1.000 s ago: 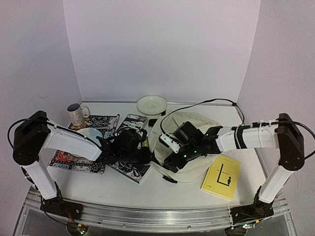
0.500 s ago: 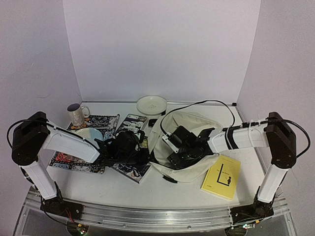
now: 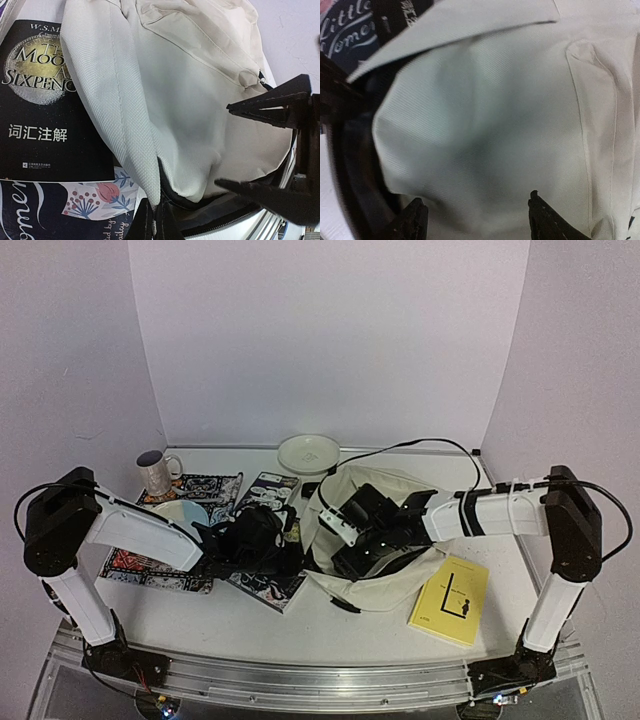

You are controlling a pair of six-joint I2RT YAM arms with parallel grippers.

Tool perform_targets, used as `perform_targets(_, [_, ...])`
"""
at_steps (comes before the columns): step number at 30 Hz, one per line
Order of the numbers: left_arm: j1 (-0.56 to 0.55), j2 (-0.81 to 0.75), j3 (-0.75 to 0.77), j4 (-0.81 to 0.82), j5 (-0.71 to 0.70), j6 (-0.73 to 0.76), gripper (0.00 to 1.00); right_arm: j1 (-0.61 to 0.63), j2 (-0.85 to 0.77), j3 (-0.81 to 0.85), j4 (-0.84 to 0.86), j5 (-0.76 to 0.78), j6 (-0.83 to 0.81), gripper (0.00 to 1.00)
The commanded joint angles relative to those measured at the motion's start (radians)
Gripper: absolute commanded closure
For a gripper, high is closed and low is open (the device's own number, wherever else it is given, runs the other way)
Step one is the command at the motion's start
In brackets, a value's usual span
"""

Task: Pack the student bag
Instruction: Open the lower front pocket of the student bag.

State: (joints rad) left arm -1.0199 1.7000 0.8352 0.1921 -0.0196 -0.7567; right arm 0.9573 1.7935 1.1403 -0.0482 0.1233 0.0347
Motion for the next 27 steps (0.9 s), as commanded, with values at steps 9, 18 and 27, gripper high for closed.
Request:
perform_targets(9, [0.001,-0.015,0.016,0.036,0.051,-0.024,1.0,0.013,0.111,0.09,0.034,-0.166,0.037,0.29])
perform_targets(18, [0.001,-0.035,-0.01,0.041,0.049,-0.023,1.0,0.009,0.15,0.081,0.017,0.027,0.041,0.48])
perform_targets(27, [0.001,-0.056,-0.042,0.038,0.045,-0.011,1.0,-0.021,0.041,0.075,-0.003,0.185,0.034,0.99])
